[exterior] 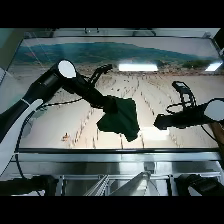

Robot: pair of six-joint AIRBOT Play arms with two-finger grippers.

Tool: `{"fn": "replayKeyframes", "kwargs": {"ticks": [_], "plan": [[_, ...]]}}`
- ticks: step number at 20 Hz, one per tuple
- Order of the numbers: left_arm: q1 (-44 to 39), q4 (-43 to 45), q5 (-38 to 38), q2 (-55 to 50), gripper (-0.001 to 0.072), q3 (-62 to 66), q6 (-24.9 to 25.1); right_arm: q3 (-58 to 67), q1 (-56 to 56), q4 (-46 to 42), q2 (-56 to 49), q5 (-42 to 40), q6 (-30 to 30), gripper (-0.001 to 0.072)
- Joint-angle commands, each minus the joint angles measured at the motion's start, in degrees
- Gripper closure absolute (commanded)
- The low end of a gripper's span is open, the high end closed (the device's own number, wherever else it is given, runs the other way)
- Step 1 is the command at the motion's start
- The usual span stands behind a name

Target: Fold the shirts.

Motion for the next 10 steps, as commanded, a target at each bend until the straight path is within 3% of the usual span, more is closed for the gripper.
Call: {"fn": "replayKeyframes", "kwargs": {"ticks": [1,3,5,8,10], "plan": [[3.91,-0.11,-6.97,1.09,-0.0006,-0.55,-0.68,-0.02,0.04,-0.44,0.04,3.15,0.0,0.0067],[6.84,-0.17,-4.13,4.2,-0.0006,-7.87,-0.57,-0.04,0.04,1.16,-0.24,1.79,-1.29,0.0067],[8.61,-0.24,3.91,7.08,-0.0005,-17.57,-0.09,-0.04,0.04,7.54,-2.29,-2.19,-5.57,0.0067],[8.74,-0.2,13.03,6.45,0.0004,-26.32,2.08,-0.02,0.04,21.55,-10.23,-9.09,-16.79,0.0067],[8.74,-0.24,15.23,3.5,0.0005,-27.23,3.15,0.0,0.02,30.05,-16.79,-14.27,-24.24,0.0068]]}}
